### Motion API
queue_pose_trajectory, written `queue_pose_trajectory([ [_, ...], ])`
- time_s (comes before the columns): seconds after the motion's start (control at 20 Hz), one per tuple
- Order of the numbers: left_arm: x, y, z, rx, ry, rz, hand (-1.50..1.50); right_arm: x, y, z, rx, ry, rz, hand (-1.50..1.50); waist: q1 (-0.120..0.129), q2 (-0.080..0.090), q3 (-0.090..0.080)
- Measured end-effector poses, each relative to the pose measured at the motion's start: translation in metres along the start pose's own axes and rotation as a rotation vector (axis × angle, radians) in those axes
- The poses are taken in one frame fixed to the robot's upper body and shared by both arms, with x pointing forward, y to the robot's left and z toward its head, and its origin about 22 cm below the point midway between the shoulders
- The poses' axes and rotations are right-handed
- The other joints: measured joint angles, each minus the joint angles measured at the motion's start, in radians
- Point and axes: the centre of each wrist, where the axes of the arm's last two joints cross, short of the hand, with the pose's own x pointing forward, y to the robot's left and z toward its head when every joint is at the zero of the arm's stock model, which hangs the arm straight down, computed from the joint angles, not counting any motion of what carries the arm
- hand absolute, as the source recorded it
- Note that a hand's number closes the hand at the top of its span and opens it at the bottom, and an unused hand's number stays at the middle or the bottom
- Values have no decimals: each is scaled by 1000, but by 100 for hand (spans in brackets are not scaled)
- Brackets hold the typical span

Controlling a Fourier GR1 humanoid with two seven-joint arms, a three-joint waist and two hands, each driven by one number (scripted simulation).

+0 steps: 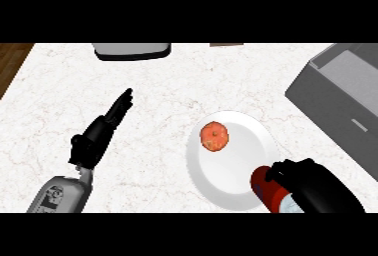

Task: Pick the can from the plate and place it in the cardboard box

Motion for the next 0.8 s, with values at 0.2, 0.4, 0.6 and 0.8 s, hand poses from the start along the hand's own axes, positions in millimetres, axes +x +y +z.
queue_pose_trajectory([
  [0.2,-2,4,3,28,7,0,0,-20,-20,19,-37,-118,-13,150,-28,0,1],
  [0.4,-5,9,7,48,16,-2,0,-35,-39,32,-94,-202,-73,150,-48,-1,2],
  [0.6,-5,13,9,66,21,-4,0,-56,-57,42,-165,-220,-138,150,-62,-1,2],
  [0.8,-7,12,13,69,20,-6,0,-87,-75,55,-215,-194,-203,150,-64,1,1],
])
